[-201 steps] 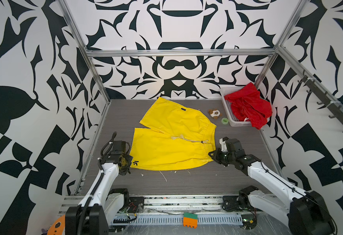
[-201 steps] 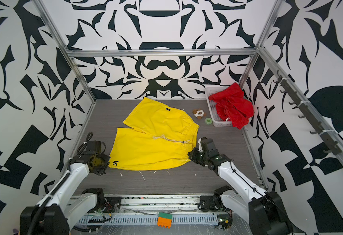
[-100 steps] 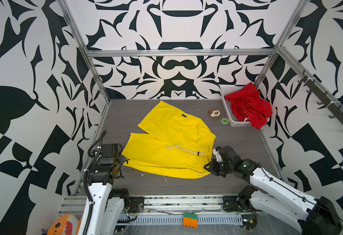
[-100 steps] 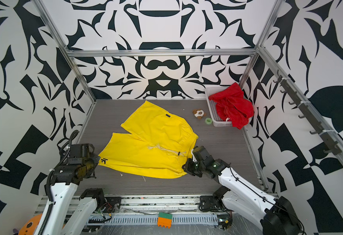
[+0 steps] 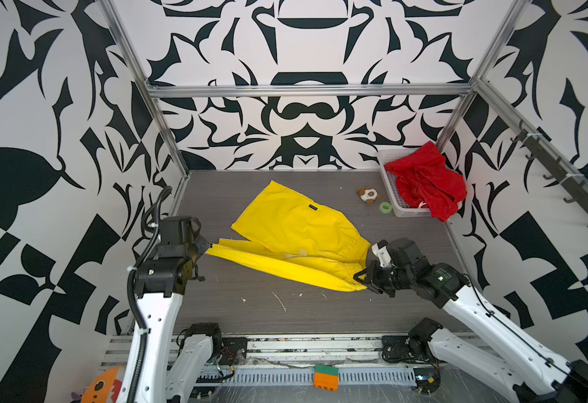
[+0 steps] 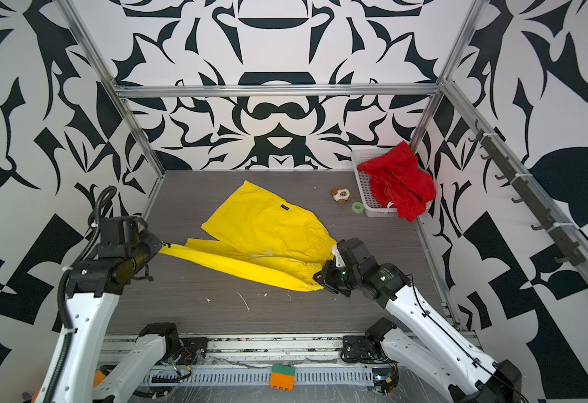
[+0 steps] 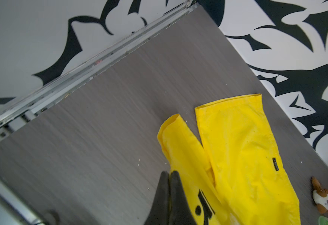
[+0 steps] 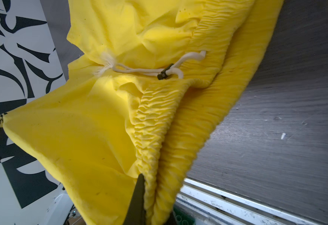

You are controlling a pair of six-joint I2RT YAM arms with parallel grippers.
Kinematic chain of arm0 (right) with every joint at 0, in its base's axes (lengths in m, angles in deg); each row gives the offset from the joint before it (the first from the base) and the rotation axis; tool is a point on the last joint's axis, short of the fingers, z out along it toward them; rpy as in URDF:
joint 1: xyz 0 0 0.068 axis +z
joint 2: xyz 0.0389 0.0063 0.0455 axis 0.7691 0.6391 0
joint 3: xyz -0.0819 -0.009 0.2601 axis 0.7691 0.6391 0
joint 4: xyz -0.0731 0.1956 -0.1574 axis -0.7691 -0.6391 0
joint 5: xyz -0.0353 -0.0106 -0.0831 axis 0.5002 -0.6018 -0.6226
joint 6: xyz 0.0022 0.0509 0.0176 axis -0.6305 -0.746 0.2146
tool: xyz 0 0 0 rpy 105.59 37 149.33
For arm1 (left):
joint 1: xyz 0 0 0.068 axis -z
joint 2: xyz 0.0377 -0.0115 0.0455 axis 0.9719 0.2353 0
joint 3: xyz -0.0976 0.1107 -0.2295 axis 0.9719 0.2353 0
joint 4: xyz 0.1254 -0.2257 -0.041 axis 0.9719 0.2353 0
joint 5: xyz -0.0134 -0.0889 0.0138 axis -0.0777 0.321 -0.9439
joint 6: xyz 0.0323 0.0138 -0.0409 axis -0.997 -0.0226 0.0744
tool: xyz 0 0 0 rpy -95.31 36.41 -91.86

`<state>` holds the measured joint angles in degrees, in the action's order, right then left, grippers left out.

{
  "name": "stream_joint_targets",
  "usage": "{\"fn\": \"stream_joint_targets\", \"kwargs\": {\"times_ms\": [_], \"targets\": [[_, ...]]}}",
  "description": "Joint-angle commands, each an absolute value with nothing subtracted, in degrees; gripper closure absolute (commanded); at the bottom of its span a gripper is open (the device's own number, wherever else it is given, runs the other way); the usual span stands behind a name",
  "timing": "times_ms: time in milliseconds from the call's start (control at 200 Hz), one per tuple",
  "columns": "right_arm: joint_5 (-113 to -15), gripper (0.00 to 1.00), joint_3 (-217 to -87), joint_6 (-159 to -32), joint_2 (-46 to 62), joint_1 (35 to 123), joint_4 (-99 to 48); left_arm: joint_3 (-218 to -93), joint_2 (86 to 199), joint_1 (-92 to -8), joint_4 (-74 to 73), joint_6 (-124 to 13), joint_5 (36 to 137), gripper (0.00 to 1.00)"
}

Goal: Fold and stack the shorts

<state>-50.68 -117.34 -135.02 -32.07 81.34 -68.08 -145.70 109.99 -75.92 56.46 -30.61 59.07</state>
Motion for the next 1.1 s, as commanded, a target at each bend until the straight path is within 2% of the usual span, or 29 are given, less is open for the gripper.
{"fn": "stream_joint_targets", "kwargs": {"times_ms": [0, 320, 1095], "targets": [[-49.3, 1.00, -121.8, -131.2, -30.4, 78.5, -74.9, -151.6, 113.7, -76.2, 50.9, -36.0, 57.5, 1.00], [-44.2, 1.00, -124.8, -128.3, -26.1, 74.1, -75.3, -162.1, 124.1, -75.3, 44.8, -41.6, 60.1, 1.00], [-40.1, 1.00, -124.6, -126.3, -21.7, 68.3, -72.9, -168.8, 136.1, -72.5, 32.1, -46.5, 62.2, 1.00]]}}
